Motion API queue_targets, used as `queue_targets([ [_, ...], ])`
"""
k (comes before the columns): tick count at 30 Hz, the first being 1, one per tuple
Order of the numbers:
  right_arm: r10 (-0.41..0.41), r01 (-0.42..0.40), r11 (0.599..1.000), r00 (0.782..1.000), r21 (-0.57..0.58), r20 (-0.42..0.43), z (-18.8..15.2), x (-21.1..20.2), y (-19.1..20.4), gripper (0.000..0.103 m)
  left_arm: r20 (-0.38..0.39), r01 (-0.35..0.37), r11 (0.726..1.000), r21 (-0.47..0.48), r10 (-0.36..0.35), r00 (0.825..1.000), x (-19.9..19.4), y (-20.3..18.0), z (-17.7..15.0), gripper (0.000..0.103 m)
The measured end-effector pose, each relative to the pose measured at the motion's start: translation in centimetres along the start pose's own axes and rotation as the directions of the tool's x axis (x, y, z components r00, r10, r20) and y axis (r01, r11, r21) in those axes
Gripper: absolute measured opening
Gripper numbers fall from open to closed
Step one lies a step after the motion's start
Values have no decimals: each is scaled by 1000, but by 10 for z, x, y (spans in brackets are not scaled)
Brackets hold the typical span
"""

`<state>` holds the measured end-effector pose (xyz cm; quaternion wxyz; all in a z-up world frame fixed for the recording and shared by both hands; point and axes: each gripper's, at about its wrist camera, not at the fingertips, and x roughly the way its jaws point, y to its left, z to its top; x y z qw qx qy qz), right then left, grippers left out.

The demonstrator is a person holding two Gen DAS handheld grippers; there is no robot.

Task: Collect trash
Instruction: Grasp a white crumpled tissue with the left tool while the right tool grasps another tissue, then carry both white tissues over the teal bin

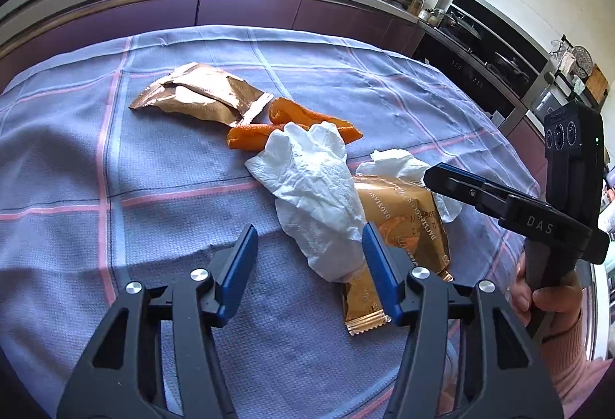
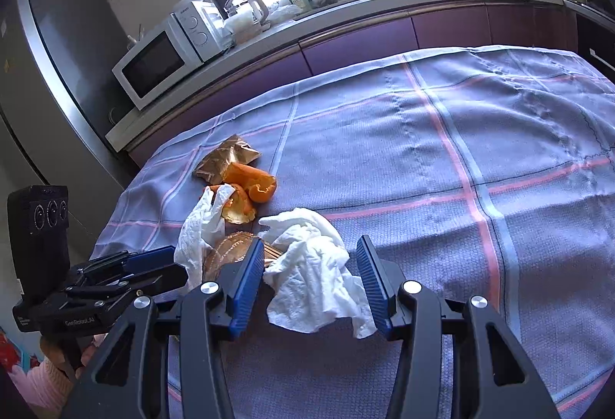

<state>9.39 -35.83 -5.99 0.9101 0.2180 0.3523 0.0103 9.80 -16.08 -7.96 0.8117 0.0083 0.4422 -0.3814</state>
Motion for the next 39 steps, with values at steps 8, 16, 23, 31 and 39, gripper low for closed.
queue_targets([
  [8, 20, -20, 1000, 1000, 2, -21, -6, 2, -3, 22, -15, 22, 1000, -17, -22, 1000, 4, 4, -1, 11],
  [16, -15, 15, 1000, 999, -17, 47, 1, -18, 0, 17, 40, 6, 999, -36, -5, 999, -21, 15, -3, 7],
  [23, -13, 15, 1000, 996, -11, 92, 9, -29, 4, 16, 92, -17, 998, -55, 23, 995, -52, 29, -10, 6],
  [31, 102, -95, 993, 991, -70, 91, 14, -26, 41, 17, 146, -64, 996, -55, 71, 987, -90, 41, -26, 6],
  [39, 245, -240, 961, 969, -140, 23, 9, -3, 101, 16, 188, -121, 987, -104, 139, 972, -132, 64, -48, 6],
])
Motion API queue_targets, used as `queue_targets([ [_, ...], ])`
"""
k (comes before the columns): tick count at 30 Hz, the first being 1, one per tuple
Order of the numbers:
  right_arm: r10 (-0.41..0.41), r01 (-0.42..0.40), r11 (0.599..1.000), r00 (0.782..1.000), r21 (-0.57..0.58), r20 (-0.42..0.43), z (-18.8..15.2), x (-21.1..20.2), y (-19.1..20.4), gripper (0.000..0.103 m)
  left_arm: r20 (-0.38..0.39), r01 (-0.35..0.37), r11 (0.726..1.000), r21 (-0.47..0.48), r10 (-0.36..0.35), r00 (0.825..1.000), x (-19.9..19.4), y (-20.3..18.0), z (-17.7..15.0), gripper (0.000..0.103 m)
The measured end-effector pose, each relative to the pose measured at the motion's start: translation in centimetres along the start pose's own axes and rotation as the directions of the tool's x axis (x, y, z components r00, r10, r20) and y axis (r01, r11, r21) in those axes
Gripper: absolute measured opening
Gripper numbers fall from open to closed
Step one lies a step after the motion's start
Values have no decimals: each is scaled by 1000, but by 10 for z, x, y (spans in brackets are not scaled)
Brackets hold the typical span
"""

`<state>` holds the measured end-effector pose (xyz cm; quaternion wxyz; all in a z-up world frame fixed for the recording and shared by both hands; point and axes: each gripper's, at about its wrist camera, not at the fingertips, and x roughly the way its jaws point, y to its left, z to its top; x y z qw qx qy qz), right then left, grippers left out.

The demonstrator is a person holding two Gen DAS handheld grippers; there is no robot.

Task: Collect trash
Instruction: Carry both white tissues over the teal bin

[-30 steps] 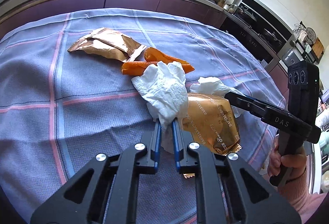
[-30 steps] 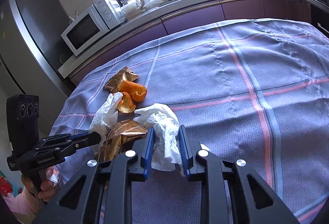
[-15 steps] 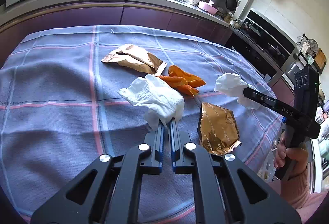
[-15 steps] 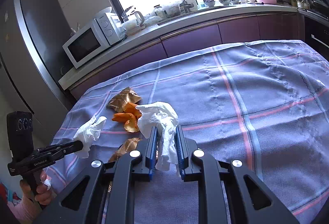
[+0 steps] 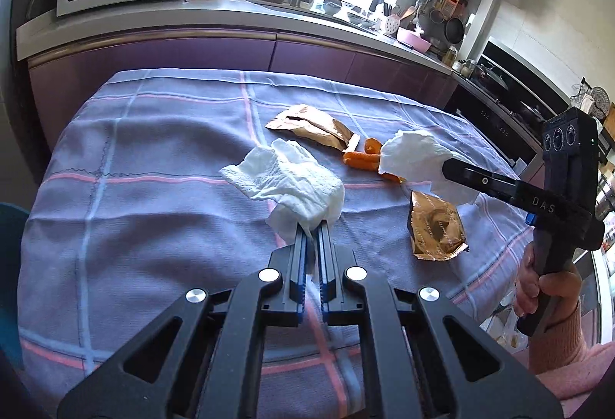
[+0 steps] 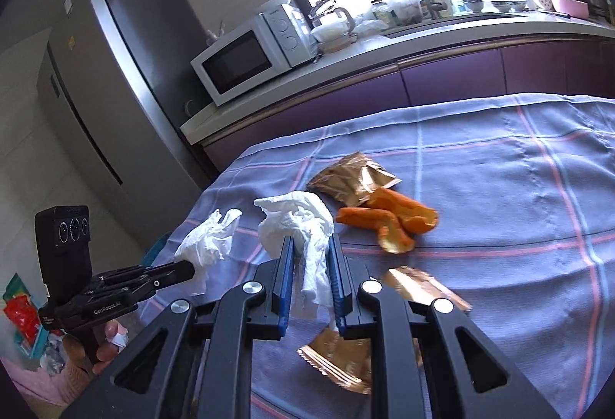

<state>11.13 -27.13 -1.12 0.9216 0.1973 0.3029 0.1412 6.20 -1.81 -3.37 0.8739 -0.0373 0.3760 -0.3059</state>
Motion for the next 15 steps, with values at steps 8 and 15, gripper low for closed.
queue_targets([
  [8, 114, -118, 992, 990, -45, -79, -4, 38, 45, 16, 29, -69, 997, -33, 70, 997, -33, 31, -11, 6],
  [15, 177, -189, 978, 975, -89, -132, -5, 60, 78, 17, 58, -118, 990, -72, 122, 991, -62, 55, -24, 6],
])
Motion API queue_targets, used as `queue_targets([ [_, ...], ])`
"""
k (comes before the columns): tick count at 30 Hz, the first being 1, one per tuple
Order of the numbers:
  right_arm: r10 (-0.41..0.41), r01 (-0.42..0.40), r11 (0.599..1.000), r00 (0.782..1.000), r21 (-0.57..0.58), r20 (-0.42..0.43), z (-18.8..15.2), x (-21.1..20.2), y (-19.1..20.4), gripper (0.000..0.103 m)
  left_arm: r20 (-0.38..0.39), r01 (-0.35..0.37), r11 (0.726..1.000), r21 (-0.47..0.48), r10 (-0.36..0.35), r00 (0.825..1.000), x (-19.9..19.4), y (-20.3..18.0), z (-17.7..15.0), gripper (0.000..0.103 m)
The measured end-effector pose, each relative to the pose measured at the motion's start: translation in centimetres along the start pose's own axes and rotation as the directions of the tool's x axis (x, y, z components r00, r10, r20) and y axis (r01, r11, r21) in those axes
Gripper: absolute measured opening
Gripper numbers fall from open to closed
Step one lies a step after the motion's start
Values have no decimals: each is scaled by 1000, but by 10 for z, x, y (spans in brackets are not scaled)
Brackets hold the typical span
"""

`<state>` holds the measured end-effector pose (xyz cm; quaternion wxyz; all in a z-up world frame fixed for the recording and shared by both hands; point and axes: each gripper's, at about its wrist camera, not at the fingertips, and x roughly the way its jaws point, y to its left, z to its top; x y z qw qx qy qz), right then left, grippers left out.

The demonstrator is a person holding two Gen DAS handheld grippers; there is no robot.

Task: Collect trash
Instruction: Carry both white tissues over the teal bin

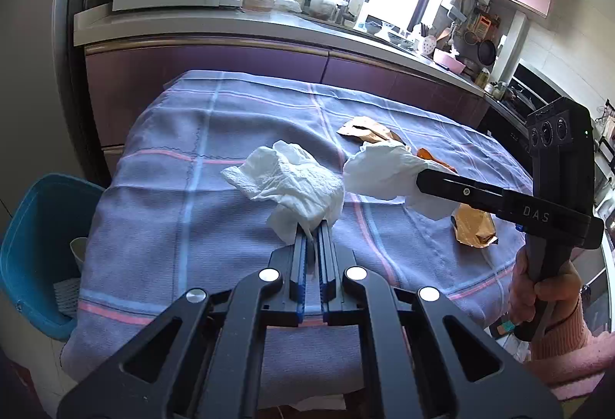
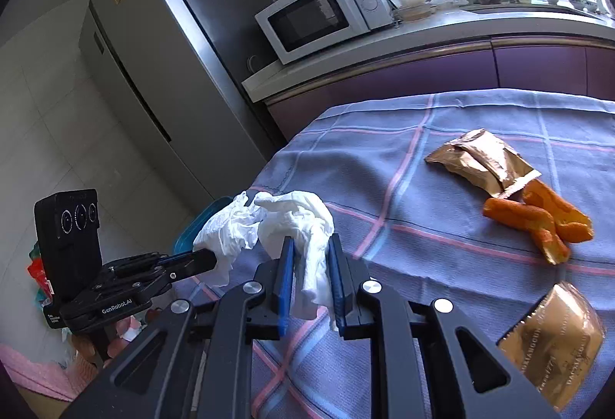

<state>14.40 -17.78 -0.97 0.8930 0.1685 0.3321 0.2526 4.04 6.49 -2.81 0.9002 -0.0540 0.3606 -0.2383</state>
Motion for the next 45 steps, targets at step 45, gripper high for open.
queue_targets([
  [45, 203, -254, 942, 952, -219, -231, 36, 133, 132, 17, 25, -360, 883, -302, 385, 923, -86, 186, -20, 6],
])
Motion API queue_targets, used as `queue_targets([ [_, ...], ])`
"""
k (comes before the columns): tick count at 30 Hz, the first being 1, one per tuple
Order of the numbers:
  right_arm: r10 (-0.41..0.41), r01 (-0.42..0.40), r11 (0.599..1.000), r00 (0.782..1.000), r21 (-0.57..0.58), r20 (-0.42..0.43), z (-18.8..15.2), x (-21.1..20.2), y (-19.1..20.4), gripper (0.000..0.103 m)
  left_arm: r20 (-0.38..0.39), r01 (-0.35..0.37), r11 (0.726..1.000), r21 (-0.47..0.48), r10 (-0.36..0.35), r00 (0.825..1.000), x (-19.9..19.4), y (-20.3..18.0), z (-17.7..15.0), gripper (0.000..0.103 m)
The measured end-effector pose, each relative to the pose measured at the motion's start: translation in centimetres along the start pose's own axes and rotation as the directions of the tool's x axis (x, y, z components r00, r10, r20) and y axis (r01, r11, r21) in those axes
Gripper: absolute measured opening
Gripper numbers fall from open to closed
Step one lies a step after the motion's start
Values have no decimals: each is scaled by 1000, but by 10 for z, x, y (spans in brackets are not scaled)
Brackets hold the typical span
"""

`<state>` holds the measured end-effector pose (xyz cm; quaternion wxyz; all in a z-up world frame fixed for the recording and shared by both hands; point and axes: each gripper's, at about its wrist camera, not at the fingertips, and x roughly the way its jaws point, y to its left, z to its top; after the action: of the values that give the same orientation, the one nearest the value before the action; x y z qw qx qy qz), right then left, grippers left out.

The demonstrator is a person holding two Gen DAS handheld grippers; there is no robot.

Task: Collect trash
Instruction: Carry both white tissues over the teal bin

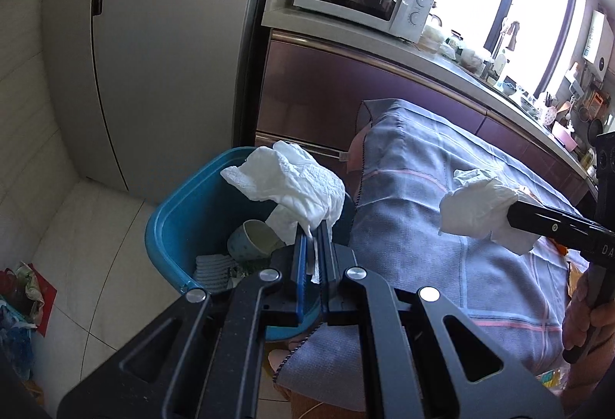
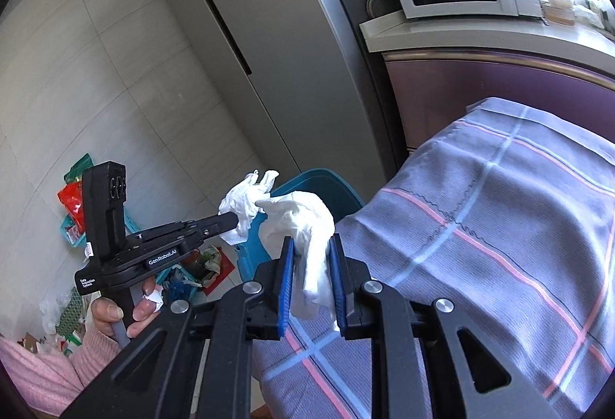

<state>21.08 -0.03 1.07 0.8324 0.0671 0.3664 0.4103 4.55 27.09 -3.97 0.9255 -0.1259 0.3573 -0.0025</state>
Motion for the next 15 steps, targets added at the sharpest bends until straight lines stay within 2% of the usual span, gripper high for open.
queue_targets([
  [15, 21, -25, 998, 997, -56, -70, 14, 38, 24, 18, -39, -36, 999, -23, 35, 999, 24, 14, -2, 6],
])
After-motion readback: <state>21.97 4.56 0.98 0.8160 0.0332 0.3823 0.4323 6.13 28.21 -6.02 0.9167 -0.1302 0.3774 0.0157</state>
